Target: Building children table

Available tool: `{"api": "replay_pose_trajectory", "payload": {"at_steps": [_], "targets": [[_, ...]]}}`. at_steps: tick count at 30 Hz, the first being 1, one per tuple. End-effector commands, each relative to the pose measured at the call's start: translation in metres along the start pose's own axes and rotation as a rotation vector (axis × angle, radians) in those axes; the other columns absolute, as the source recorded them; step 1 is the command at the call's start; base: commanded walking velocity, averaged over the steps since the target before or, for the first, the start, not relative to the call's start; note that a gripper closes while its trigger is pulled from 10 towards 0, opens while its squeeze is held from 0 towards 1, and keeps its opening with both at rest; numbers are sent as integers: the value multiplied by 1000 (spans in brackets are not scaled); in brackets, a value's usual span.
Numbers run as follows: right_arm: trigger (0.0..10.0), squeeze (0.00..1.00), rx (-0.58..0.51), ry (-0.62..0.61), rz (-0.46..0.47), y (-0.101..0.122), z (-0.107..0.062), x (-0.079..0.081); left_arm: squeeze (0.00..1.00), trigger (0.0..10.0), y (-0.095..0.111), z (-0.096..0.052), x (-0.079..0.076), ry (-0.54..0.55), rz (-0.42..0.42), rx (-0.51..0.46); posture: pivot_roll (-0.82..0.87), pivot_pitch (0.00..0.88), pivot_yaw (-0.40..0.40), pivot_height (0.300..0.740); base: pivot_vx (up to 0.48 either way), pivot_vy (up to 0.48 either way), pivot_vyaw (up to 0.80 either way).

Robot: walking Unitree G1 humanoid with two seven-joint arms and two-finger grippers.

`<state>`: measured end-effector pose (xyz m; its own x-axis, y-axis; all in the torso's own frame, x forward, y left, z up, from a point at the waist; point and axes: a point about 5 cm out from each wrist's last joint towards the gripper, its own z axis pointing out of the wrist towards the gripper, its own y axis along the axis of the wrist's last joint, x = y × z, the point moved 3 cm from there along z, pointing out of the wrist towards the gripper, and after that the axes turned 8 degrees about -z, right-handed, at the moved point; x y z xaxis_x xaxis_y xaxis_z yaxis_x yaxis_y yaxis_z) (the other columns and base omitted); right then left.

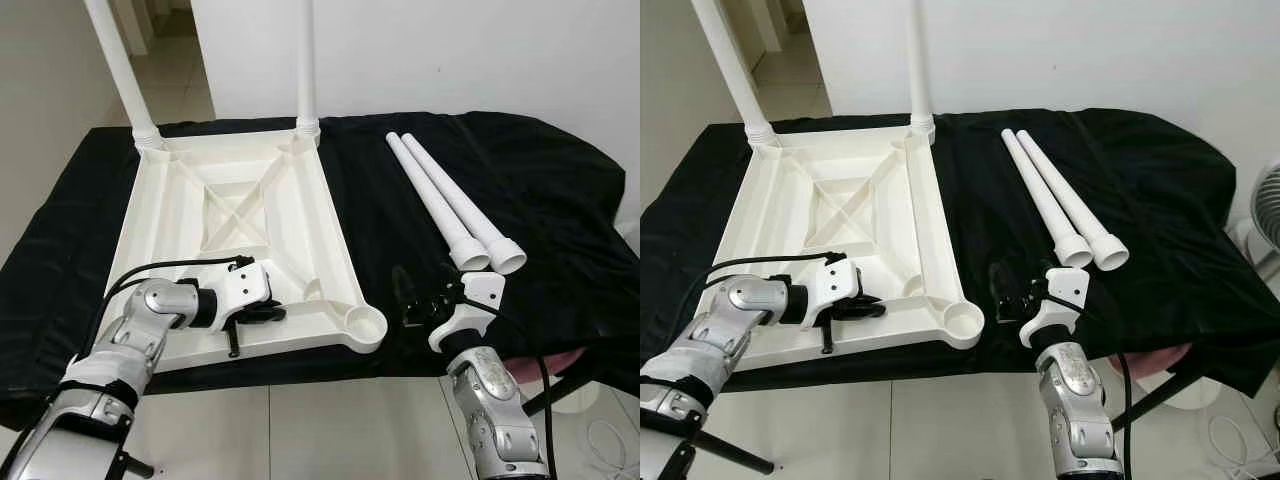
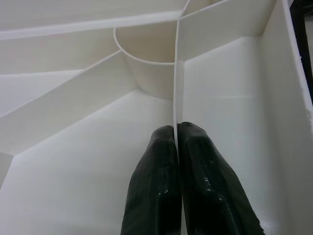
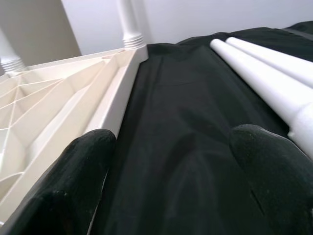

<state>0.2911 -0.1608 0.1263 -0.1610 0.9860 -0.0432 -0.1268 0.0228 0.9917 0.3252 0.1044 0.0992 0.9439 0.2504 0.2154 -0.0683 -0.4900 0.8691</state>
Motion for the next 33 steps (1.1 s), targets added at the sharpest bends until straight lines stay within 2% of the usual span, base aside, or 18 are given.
{"api": "replay_pose_trajectory", "payload": {"at_steps": [1, 4, 9, 10, 11, 12, 15, 18, 19, 20, 21, 25, 26, 27, 30, 33], "targets": [[10000, 0, 9, 0, 2, -1, 1, 1, 0, 0, 0, 8, 8, 215, -30, -58, -140, 0, 33, 740, 0, 0, 0], [10000, 0, 8, -1, 4, -1, 2, 1, 0, 0, 21, 33, -4, 164, -31, -132, -138, 0, 30, 740, 0, 0, 0], [10000, 0, 7, -4, 3, -1, 2, 1, 0, 78, 33, 43, -11, 128, -13, -170, -140, 0, 34, 740, 0, 0, 0], [10000, 0, 7, -10, 2, 0, 1, 0, 0, 4392, 39, 47, -14, 108, -17, -187, -145, 4, 38, 740, 0, 0, 0], [10000, 0, 7, -10, 2, 0, 1, 0, 0, 4392, 39, 47, -14, 108, -17, -187, -145, 4, 38, 740, 0, 0, 0], [10000, 0, 8, -18, 1, -1, 0, -1, 0, 10000, 44, 50, -18, 83, 1, -197, -146, 6, 40, 740, 0, 0, 0], [10000, 0, 6, -34, 2, -1, -1, -3, 0, 10000, 51, 55, -25, 33, 24, -210, -147, 9, 44, 740, 0, 0, 0], [10000, 0, 1, -38, 3, 0, -1, -3, 0, 10000, 51, 54, -25, 29, 10, -212, -148, 11, 49, 740, 0, 0, 0], [10000, 0, -1, -38, 1, 0, -1, -2, 553, 10000, 50, 53, -24, 37, 11, -204, -148, 11, 49, 740, 0, 0, 0], [10000, 0, -1, -38, 1, 0, -1, -2, 553, 10000, 50, 53, -24, 37, 11, -204, -148, 11, 49, 740, 0, 0, 0], [10000, 0, -3, -39, 0, 1, 0, -2, 1000, 10000, 49, 51, -22, 43, 2, -203, -147, 11, 49, 740, 0, 0, 0], [10000, 0, -8, -40, 2, 2, 2, -2, 1000, 10000, 52, 46, -14, 87, 8, -204, -141, 11, 47, 740, 0, 0, 0], [10000, 0, -14, -38, 1, 4, 3, -2, 231, 10000, 54, 44, -10, 112, 17, -207, -140, 12, 46, 740, 0, 0, 0], [10000, 0, -18, -36, 0, 5, 5, -2, 0, 10000, 57, 41, -7, 138, 20, -215, -140, 12, 46, 740, 0, 0, 0], [10000, 0, -20, -34, -1, 6, 5, -2, 0, 10000, 59, 39, -4, 153, 20, -221, -140, 12, 46, 740, 0, 0, 0], [10000, 0, -31, -30, -8, 9, 8, -3, 0, 10000, 69, 33, 2, 178, -39, -261, -134, 14, 40, 740, 0, 0, 0]]}}
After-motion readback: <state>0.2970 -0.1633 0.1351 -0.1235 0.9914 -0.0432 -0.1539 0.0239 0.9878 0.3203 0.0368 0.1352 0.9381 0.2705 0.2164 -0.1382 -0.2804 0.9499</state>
